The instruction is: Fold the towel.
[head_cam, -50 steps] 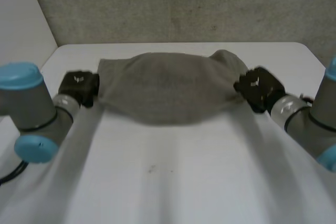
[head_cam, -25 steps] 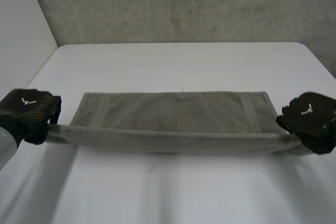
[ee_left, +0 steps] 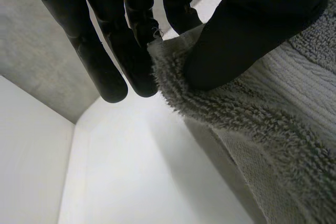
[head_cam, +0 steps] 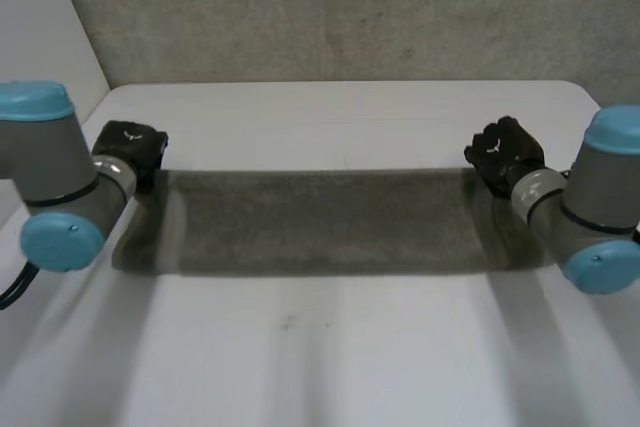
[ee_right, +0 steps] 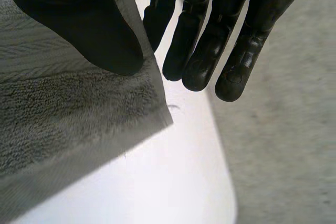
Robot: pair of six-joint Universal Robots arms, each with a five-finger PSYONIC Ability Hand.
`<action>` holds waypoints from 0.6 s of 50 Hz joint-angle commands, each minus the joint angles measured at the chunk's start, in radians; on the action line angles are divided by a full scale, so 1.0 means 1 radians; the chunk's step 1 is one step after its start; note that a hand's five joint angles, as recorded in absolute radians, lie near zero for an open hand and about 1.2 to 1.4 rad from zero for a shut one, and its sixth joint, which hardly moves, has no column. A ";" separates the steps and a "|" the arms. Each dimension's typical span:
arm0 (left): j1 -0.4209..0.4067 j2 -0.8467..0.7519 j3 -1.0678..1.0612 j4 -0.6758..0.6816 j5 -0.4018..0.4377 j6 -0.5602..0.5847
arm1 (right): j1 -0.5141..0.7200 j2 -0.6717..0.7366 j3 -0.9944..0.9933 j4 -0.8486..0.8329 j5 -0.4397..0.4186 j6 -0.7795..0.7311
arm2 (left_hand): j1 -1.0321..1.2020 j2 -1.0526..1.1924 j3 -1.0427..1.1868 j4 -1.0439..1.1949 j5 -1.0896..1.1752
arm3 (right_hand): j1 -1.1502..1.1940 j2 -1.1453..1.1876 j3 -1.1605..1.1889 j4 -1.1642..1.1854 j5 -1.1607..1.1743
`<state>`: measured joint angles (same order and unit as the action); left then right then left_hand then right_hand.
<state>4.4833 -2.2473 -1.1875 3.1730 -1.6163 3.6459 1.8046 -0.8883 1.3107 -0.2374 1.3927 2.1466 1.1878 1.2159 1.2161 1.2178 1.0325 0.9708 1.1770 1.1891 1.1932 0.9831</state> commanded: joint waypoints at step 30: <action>-0.078 0.227 -0.279 0.157 -0.004 -0.010 | -0.097 -0.193 0.099 0.272 -0.159 0.406 | -0.998 -1.026 -1.026 -1.028 -1.017 | -0.796 -1.003 -1.015 -1.019 -0.983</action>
<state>4.4065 -2.1666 -1.3181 3.3067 -1.6432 3.6461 1.7549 -1.0231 1.3726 -0.2097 1.3216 2.5123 0.1915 0.1839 0.1845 0.1862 0.0288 0.2091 0.2295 0.2148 0.2312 0.0609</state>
